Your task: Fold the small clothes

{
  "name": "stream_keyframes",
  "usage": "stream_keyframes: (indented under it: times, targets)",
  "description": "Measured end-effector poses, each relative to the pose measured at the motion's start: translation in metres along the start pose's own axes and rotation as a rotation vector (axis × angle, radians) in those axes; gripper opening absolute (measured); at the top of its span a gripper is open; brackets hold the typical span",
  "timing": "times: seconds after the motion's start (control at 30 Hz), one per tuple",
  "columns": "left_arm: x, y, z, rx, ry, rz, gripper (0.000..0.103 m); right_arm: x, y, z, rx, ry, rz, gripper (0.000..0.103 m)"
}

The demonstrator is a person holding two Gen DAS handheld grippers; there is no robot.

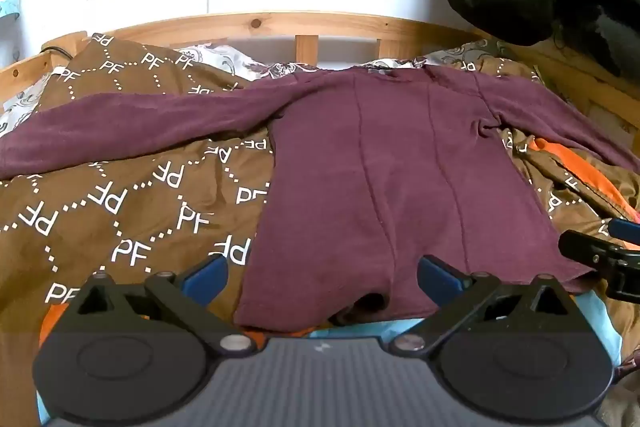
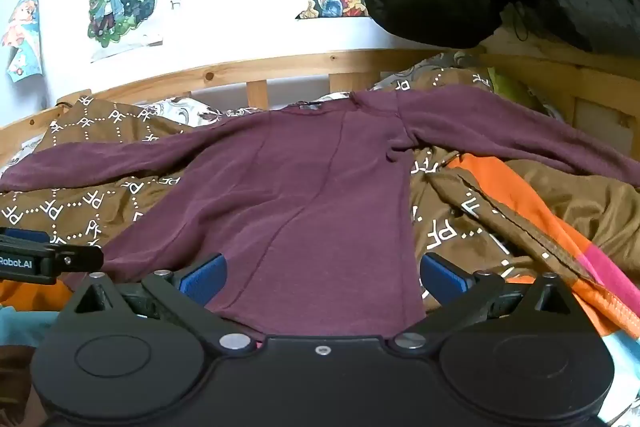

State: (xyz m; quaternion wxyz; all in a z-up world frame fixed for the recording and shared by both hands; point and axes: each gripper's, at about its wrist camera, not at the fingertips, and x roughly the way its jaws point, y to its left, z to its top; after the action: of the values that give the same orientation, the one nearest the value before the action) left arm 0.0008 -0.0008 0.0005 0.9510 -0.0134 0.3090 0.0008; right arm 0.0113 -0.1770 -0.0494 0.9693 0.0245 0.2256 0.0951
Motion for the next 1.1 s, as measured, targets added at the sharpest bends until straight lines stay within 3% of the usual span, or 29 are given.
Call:
stream_keyframes:
  times: [1.1]
  targets:
    - [-0.0017, -0.0021, -0.0035, -0.023, -0.010, -0.006, 0.102, 0.0041, -0.0044, -0.0017, 0.018, 0.010, -0.001, 0.103]
